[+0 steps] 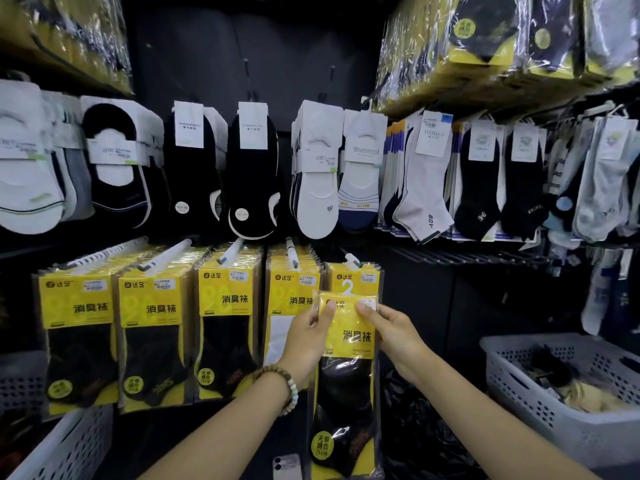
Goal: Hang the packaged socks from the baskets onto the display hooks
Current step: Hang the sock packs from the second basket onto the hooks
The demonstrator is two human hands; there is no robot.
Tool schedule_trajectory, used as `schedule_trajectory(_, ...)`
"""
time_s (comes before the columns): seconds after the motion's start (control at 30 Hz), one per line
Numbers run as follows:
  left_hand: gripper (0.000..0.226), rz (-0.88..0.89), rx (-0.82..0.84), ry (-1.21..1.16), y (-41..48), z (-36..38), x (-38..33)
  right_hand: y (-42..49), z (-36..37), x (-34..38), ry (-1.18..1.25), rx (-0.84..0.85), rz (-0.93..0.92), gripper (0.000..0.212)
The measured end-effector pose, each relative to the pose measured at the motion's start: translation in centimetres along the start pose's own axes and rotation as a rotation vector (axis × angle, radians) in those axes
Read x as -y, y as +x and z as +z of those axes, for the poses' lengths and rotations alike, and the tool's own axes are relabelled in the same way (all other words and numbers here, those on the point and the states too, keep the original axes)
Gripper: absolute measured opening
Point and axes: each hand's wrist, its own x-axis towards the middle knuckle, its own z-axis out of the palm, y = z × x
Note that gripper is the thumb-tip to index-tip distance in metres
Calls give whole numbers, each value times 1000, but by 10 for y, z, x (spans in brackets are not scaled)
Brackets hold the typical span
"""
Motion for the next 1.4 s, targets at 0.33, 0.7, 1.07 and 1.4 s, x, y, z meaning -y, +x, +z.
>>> schedule_trajectory(0.33,55,-14,106,60,29,30,15,59,-27,8,-21,-296,-122,6)
schedule_trajectory(0.7,62,10,12,88,68,28,52,128,-14,-24,-83,-389,-131,28)
schedule_trajectory(1.07,60,-106,89,138,31,8,78,65,-32,-63,-185,-477,44,32)
schedule_trajectory(1.4,46,-382,192,381,-146,-68,193,-102,-6,-206,-438,-47,398,34)
